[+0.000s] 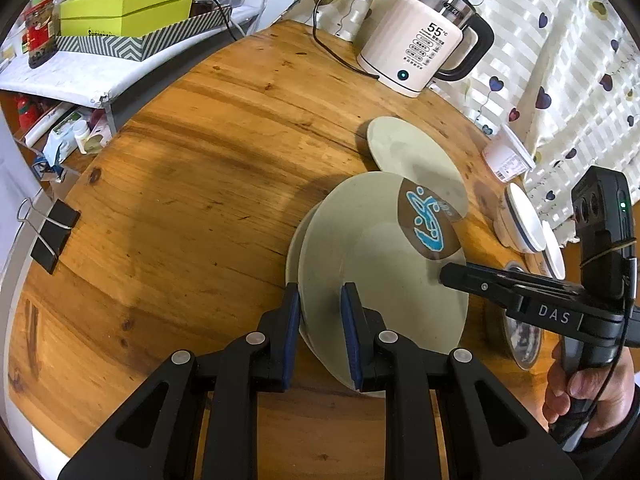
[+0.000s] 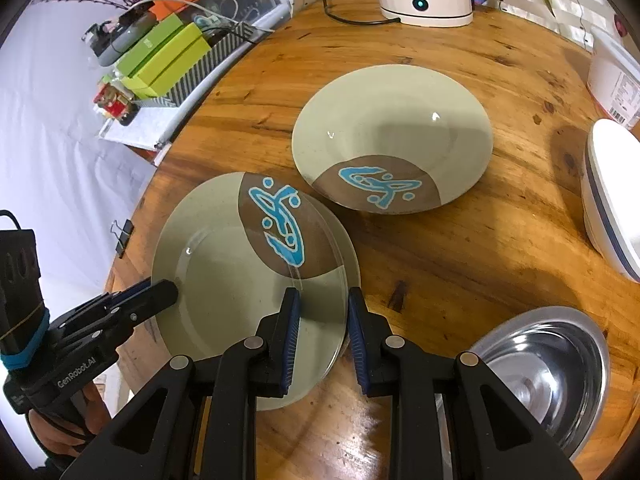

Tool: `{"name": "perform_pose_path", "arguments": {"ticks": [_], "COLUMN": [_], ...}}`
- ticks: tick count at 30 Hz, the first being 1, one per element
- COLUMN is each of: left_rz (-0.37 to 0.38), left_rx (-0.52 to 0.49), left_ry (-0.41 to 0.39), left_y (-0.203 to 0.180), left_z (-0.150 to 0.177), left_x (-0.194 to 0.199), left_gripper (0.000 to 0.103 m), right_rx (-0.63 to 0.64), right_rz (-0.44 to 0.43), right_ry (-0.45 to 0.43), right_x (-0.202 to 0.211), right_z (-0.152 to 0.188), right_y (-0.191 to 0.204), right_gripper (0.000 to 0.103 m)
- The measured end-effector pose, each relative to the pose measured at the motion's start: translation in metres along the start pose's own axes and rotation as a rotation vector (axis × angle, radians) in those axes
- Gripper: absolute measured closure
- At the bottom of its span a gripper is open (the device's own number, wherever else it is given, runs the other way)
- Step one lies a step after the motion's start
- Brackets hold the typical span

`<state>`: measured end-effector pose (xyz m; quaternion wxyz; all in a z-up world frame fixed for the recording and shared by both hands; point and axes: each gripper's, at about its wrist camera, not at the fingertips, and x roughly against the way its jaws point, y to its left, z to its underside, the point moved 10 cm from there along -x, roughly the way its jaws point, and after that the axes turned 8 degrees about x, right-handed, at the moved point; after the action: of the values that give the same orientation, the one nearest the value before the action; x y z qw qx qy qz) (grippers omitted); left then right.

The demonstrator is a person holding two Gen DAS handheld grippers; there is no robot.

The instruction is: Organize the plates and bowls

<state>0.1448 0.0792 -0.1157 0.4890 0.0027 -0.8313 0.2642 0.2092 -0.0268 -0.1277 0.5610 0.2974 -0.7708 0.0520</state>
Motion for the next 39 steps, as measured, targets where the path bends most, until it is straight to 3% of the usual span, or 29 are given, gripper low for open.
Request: {"name": "perform_pose_path", "arguments": {"ticks": [16, 22, 27, 35, 39], "left_rz": [-0.033, -0.052, -0.061, -0.044, -0.020], "left_rx": [-0.019, -0.044, -0.057, -0.035, -0.032], "left_ry": [0.020, 0.011, 0.000, -0.050, -0.058], "left_y": [0.004, 0.001, 0.000, 0.007, 0.004], "left_z": [-0.003, -0.004, -0.004, -0.014, -0.018], "left_x": [-0.011, -0.012, -0.014, -0.004, -0.004], "left_gripper": [0.081, 0.080, 0.079, 0.079, 0.079], "right_rx": [0.029, 0.043, 0.085, 0.059, 0.035], "right_rz": [0.045, 0.075, 0.122, 0.119, 0.096], "right_ry": [0.008, 0.012, -0.012, -0.061, -0.052], "right_x": [-0.005, -0.004, 0.002, 0.012, 0.009], "right_z": [-0.003, -0.002, -0.004, -0.006, -0.003], "right_y": [0.003, 0.002, 0.005, -0.004, -0.008], "right_gripper": [0.078, 0.072, 0.060, 0.062, 0.077]}}
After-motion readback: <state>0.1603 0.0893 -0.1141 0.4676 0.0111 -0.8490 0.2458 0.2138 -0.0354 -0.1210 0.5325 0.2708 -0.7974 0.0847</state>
